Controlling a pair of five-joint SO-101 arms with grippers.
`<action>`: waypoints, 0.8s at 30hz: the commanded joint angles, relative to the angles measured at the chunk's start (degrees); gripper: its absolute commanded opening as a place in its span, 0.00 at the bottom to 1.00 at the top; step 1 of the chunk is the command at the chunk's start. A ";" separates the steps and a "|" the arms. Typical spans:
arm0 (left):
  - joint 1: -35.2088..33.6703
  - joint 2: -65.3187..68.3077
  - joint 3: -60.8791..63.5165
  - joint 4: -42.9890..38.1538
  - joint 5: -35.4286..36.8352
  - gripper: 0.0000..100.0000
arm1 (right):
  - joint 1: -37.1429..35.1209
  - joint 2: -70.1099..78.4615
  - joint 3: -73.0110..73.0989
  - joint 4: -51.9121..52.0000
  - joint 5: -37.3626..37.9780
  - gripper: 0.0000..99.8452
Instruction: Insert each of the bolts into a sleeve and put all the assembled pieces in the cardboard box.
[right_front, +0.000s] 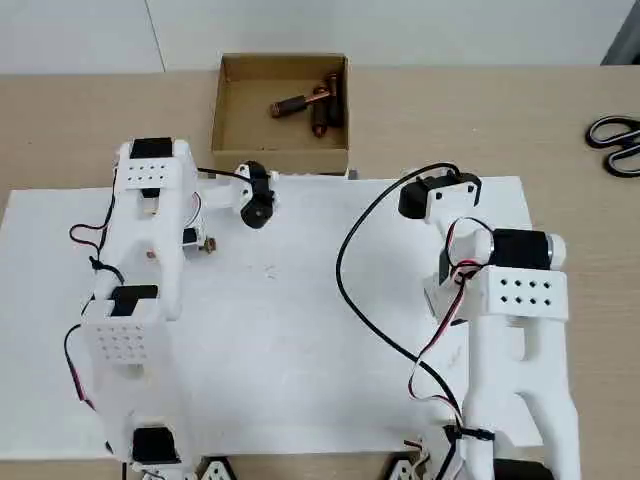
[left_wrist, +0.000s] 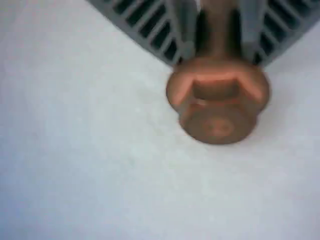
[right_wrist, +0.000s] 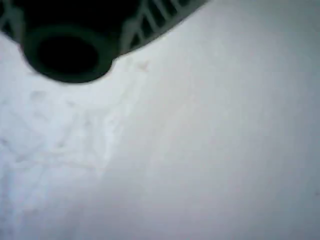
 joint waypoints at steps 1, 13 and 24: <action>0.97 -3.96 -4.26 6.24 -10.29 0.00 | 0.22 -1.19 -0.26 -0.40 -0.53 0.00; 0.79 -11.43 -6.29 6.07 -2.37 0.00 | 0.13 -1.71 -0.53 -0.48 -0.62 0.00; 1.32 -21.01 -6.29 6.07 11.69 0.00 | -6.29 -1.80 -7.65 4.62 -6.77 0.00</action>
